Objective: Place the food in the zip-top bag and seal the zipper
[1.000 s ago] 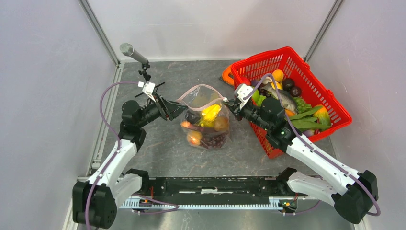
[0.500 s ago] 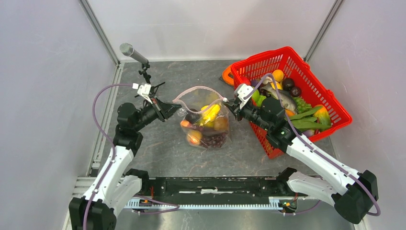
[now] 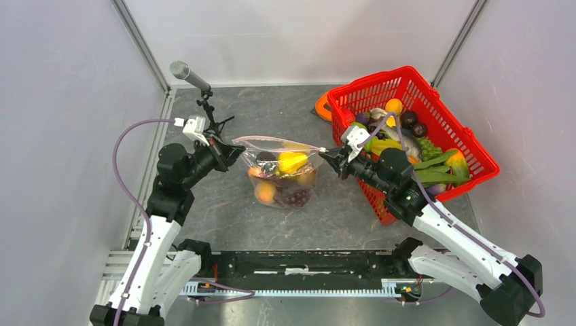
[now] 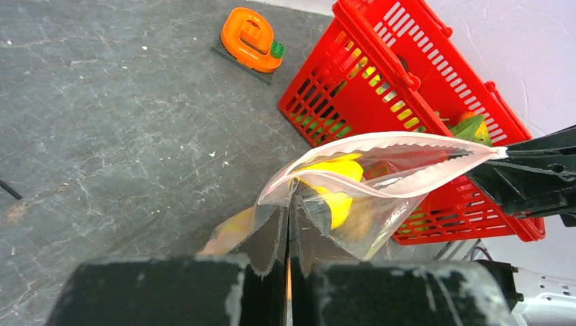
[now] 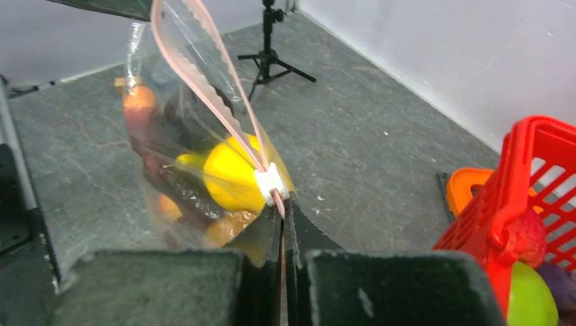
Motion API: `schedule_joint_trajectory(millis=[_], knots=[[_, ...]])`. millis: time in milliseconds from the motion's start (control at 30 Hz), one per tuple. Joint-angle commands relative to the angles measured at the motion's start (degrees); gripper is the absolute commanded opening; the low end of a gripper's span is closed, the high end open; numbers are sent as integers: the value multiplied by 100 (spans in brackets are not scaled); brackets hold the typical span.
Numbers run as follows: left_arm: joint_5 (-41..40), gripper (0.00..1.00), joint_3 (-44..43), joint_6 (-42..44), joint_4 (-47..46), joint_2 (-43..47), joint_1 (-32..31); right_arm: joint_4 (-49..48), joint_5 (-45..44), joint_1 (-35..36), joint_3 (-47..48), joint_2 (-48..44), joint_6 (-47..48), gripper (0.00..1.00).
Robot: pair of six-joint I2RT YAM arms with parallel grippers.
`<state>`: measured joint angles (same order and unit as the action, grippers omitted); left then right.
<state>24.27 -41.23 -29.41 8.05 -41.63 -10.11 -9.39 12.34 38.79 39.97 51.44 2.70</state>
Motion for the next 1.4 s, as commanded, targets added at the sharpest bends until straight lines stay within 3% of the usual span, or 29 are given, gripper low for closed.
schedule_joint_trajectory(millis=[0, 233, 300, 433, 600, 833, 933, 1100, 1300, 1367], knots=[[-112, 2, -554, 570, 563, -127, 97, -425, 451, -99, 91, -319, -425, 0], [0, 3, -1093, 693, 1436, -77, 96, -474, 973, -99, 118, -542, -810, 0], [-69, 8, -1149, 750, 1589, -51, 97, -423, 939, -99, 108, -493, -939, 0], [-2, 59, -1221, 691, 1607, -83, 97, -524, 922, -96, 3, -363, -1014, 0], [44, 81, -1497, 852, 1478, -69, 97, -485, 833, -96, 75, -142, -854, 0], [1856, 84, -1692, 822, -269, -222, 16, -269, 966, -98, 261, 41, -511, 0], [2322, 85, -1827, 1063, -749, -583, -388, -250, 1098, -96, 276, 39, -446, 0], [1900, 88, -2221, 2662, -426, -1152, -1838, -277, 1293, -99, 273, 54, -405, 0], [2357, 90, -2725, 4376, 103, -1958, -2572, -184, 1535, -100, 340, 73, -318, 0], [2411, 84, -2680, 4975, 113, -2052, -2707, -190, 1599, -92, 363, 76, -315, 0]])
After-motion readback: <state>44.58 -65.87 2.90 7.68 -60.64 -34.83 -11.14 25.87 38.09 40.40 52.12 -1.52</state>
